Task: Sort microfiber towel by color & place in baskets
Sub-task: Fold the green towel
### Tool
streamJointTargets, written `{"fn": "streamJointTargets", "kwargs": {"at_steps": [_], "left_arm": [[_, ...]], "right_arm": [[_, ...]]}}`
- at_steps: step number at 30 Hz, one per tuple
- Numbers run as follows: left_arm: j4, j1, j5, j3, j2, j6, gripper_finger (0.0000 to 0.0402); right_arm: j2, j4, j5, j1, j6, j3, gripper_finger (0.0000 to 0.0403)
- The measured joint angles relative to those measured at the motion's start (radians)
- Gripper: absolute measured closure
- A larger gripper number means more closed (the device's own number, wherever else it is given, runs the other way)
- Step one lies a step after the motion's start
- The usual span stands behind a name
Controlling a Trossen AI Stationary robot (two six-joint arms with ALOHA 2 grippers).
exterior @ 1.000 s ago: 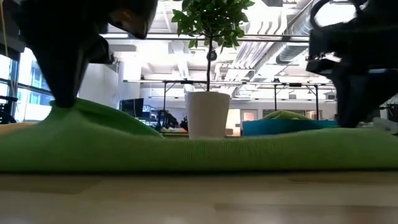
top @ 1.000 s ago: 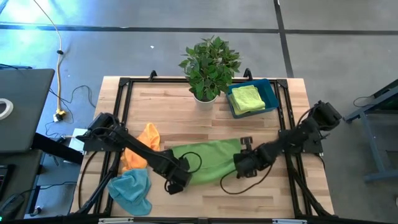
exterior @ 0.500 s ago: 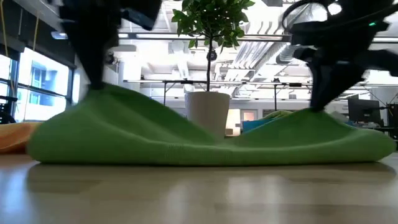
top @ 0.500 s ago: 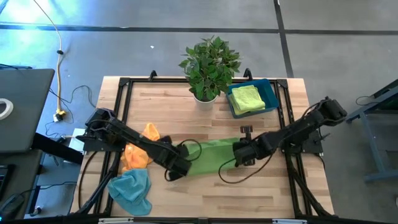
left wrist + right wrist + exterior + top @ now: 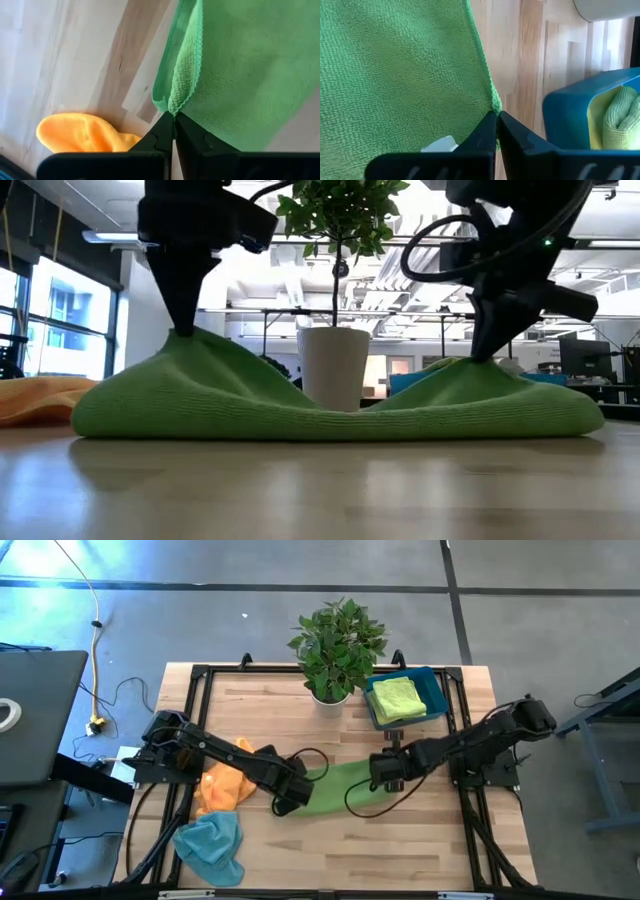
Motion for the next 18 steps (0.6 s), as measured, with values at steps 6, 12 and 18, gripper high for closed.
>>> {"fn": "streamJointTargets", "kwargs": {"at_steps": [6,12,18], "left_arm": [[0.000,0.019,-0.014,0.000,0.000,0.021,0.0397],[0.000,0.019,-0.021,0.000,0.000,0.021,0.0374],[-0.047,0.020,-0.002,0.000,0.000,-0.002,0.0301]], "right_arm": [[0.000,0.003,-0.005,-0.014,-0.018,0.000,0.0403],[0.000,0.005,-0.009,-0.015,-0.016,-0.001,0.0382],[0.000,-0.002,-0.017,-0.014,0.029,0.000,0.0301]]}}
